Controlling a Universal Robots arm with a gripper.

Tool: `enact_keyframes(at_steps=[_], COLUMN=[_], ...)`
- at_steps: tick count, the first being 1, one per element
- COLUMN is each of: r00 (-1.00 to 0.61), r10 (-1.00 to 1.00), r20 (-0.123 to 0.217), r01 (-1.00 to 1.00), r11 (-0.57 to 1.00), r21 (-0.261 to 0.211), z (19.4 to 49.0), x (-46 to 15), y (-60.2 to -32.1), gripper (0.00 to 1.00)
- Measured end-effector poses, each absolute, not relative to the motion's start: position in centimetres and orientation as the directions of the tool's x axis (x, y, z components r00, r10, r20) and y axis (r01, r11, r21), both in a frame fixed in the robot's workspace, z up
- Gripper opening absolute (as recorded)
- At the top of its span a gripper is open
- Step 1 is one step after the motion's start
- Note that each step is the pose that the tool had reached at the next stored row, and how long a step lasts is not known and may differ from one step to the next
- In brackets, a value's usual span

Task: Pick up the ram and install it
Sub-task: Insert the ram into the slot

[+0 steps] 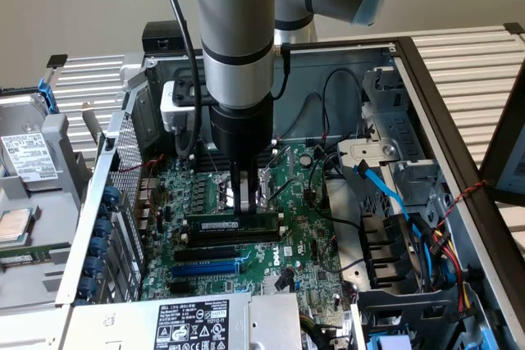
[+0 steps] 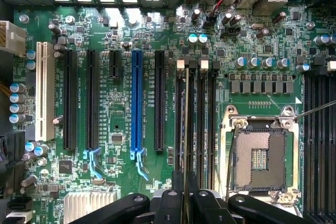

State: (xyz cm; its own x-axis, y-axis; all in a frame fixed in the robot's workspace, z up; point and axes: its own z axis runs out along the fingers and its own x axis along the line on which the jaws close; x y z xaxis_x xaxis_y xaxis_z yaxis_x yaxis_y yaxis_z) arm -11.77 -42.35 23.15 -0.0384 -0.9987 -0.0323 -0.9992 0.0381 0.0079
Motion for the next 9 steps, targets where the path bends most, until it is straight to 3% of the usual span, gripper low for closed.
enact_keyframes(at_steps=[9], r00=[-0.011], r10=[-0.999], r20=[-0.031], r01=[-1.000], r11=[0.011], r21=[0.006], z=[23.15], x=[-11.77], y=[-42.34], gripper=[0.14])
